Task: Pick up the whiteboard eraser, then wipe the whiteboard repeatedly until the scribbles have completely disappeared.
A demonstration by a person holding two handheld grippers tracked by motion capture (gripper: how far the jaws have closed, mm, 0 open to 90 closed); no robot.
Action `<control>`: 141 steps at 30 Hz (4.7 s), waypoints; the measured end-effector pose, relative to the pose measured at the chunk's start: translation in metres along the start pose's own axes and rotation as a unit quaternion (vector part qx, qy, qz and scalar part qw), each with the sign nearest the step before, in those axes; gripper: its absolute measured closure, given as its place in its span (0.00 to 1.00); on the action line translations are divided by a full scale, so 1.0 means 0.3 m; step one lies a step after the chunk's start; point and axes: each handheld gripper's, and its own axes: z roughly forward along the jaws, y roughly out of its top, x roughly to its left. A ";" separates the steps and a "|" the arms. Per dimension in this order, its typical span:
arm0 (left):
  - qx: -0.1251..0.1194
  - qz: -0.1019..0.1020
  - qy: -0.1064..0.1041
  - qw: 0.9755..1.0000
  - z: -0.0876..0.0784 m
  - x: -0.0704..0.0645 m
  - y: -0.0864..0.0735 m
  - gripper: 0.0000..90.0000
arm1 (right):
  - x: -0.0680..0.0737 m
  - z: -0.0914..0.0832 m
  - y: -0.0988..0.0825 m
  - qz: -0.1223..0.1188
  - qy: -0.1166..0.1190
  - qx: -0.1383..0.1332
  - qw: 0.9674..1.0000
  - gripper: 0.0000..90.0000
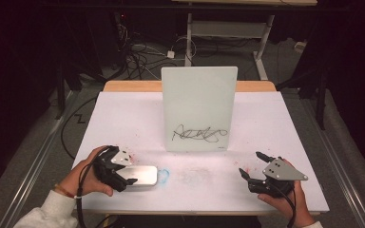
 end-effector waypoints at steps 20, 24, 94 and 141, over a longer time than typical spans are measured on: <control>0.088 0.071 -0.028 0.993 0.105 0.019 0.064 0.32 | 0.022 0.011 -0.005 -0.018 0.026 0.011 0.999 0.27; 0.079 0.072 -0.023 0.994 0.103 0.019 0.055 0.32 | 0.020 0.010 -0.005 -0.018 0.025 0.011 0.999 0.27; -0.110 0.053 0.270 0.955 0.129 -0.081 0.265 0.32 | 0.028 0.031 -0.009 -0.040 -0.020 0.024 0.999 0.27; -0.041 0.132 0.349 0.927 0.336 -0.114 0.355 0.32 | 0.041 0.046 -0.012 -0.059 -0.019 0.047 0.997 0.27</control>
